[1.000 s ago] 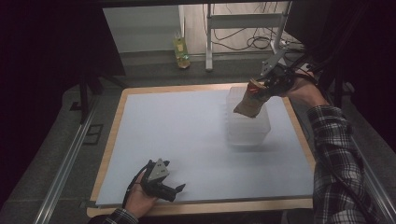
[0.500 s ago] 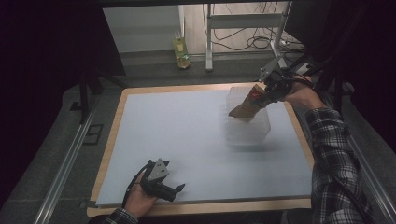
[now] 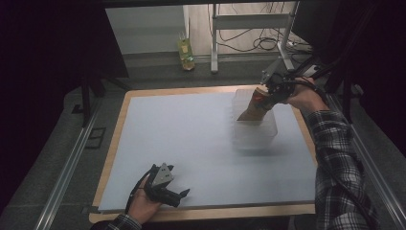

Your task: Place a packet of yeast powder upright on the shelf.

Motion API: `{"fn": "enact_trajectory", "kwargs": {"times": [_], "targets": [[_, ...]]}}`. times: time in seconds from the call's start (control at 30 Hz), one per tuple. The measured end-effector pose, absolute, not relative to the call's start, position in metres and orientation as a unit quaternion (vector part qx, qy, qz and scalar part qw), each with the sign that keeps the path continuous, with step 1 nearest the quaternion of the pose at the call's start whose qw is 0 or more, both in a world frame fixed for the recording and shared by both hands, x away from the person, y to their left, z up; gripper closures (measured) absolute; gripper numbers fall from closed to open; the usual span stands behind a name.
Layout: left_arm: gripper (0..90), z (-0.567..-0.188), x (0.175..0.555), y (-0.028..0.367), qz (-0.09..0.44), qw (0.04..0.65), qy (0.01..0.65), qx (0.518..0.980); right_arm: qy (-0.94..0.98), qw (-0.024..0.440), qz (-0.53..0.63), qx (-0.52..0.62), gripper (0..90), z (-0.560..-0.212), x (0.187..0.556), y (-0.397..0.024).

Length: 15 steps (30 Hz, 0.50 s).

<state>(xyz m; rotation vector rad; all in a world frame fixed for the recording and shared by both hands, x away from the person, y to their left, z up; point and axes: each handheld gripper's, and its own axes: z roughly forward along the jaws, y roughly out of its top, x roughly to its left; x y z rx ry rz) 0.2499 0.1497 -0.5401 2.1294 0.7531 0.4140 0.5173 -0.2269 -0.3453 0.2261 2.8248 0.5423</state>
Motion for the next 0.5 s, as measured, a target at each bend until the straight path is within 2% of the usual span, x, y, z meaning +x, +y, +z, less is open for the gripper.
{"fn": "enact_trajectory", "kwargs": {"times": [0.5], "targets": [[0.3, -0.54, 0.25, 0.15, 0.166, 0.409, 0.297, 0.847, 0.947, 0.104, 0.281, 0.118, 73.7, -0.377, 0.523, -0.22]]}}
